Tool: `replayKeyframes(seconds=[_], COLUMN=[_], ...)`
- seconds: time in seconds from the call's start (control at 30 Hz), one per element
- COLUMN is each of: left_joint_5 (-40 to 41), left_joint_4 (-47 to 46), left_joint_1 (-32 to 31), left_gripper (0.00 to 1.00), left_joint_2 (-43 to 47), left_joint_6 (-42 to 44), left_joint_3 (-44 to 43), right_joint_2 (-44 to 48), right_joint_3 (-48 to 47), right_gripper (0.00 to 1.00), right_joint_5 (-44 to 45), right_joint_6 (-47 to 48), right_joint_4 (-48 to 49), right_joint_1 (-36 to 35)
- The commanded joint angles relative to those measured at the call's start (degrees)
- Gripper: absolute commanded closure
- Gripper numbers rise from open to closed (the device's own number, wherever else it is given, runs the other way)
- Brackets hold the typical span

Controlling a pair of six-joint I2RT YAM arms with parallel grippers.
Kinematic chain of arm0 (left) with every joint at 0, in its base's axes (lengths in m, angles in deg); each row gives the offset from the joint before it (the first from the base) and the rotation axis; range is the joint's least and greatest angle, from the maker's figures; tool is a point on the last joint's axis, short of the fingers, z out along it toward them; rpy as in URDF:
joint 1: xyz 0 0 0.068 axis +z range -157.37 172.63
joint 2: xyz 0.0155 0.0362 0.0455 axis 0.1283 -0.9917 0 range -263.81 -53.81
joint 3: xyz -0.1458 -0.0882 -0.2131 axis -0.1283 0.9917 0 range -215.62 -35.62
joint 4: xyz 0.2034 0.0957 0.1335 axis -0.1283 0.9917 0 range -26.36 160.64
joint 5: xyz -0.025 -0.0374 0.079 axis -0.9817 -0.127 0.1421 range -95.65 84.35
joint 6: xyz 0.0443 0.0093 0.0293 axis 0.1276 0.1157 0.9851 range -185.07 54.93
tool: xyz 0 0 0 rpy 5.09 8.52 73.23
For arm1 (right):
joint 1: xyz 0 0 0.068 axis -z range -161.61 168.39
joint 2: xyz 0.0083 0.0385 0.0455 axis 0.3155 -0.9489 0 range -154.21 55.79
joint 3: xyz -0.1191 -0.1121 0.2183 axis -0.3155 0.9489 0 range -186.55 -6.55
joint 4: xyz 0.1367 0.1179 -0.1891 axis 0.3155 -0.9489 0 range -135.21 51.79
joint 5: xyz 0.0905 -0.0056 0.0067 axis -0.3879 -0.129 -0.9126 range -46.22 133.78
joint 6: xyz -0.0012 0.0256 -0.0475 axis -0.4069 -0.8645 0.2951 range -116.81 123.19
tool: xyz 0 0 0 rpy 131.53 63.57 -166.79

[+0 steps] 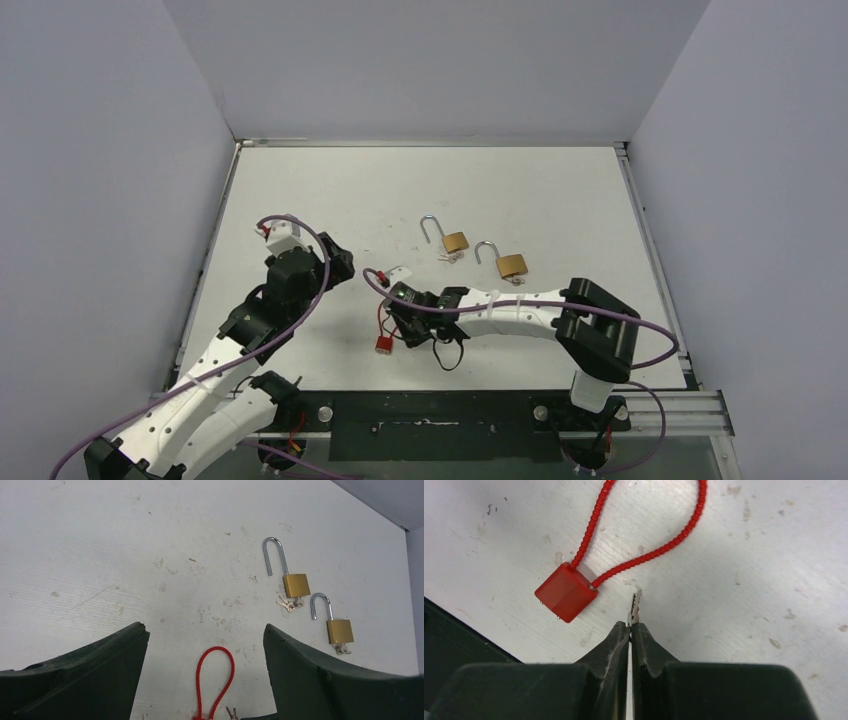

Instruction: Unlock with the key

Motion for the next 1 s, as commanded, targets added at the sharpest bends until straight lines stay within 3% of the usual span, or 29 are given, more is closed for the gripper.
replayKeyframes(seconds=[0.0,0.13,0.27,0.5,0.67,0.77,0.97], left_joint_5=[-1.1,-5.3,-15.0,-36.9,-51.8,-55.1,-58.2], left_joint_4=[-0.5,-2.5,-8.0,-24.9,-39.3,-40.1,-38.3], left_joint_1=[0.4,0.5,0.6,0.7,0.6,0.6,0.6], left_gripper=[0.18,0.17,0.17,0.16,0.16,0.22,0.42], left_joint_2=[0.7,0.5,0.0,-1.9,-4.8,-6.9,-8.2], left_joint_6=[-1.2,-1.1,0.3,0.8,-0.6,0.1,2.2], left_joint_3=[-1.5,-2.0,-1.9,-0.8,1.1,0.1,-1.7], right_joint_2=[9.9,18.8,28.2,39.1,41.5,41.8,42.1], right_joint_3=[4.2,10.6,16.3,21.2,19.9,18.7,17.2], right_gripper=[1.00,1.00,1.00,1.00,1.00,1.00,1.00], right_joint_5=[3.5,2.3,-1.5,-11.8,-20.5,-23.6,-25.8], right_joint_6=[2.8,5.3,6.2,8.9,9.7,9.5,8.5], right_joint_4=[7.9,16.9,25.9,36.1,37.9,37.9,37.4], right_joint_1=[1.3,3.2,7.1,13.6,15.0,15.0,15.2])
